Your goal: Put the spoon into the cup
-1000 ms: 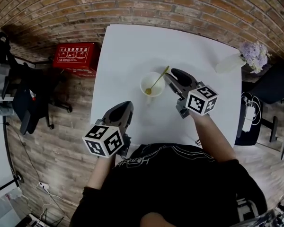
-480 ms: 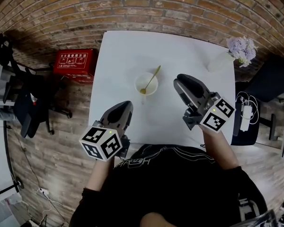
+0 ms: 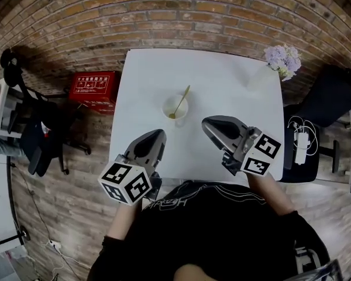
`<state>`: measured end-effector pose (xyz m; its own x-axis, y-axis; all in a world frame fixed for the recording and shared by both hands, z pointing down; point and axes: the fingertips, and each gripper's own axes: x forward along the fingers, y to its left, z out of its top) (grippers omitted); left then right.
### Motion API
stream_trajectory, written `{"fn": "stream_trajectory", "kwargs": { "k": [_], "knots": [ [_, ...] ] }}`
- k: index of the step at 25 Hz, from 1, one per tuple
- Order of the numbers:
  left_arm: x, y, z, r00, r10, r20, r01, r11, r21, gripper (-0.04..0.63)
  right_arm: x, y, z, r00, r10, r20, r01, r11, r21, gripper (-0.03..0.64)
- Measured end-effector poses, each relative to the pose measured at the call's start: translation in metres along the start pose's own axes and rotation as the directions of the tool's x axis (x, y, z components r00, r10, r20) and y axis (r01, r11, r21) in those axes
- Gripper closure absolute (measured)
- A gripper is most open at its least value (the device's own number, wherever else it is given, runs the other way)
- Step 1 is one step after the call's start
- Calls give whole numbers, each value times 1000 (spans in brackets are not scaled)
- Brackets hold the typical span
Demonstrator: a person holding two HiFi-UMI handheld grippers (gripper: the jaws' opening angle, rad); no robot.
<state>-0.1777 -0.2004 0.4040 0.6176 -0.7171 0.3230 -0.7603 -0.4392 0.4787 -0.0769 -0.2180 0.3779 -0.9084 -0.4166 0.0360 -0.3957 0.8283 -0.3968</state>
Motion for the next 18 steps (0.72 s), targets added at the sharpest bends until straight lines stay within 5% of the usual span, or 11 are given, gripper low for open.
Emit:
{"fn": "stream_trajectory", "kwargs": {
  "k": [7, 18],
  "knots": [
    [-6, -17, 1, 1000, -10, 5, 10, 1000, 20, 591, -6, 12, -15, 996, 11, -85, -12, 1000, -11, 620],
    [-3, -25, -7, 1000, -27, -2, 27, 998, 56, 591, -15, 1, -27, 995, -37, -95, 38, 999, 5, 620]
  ]
}}
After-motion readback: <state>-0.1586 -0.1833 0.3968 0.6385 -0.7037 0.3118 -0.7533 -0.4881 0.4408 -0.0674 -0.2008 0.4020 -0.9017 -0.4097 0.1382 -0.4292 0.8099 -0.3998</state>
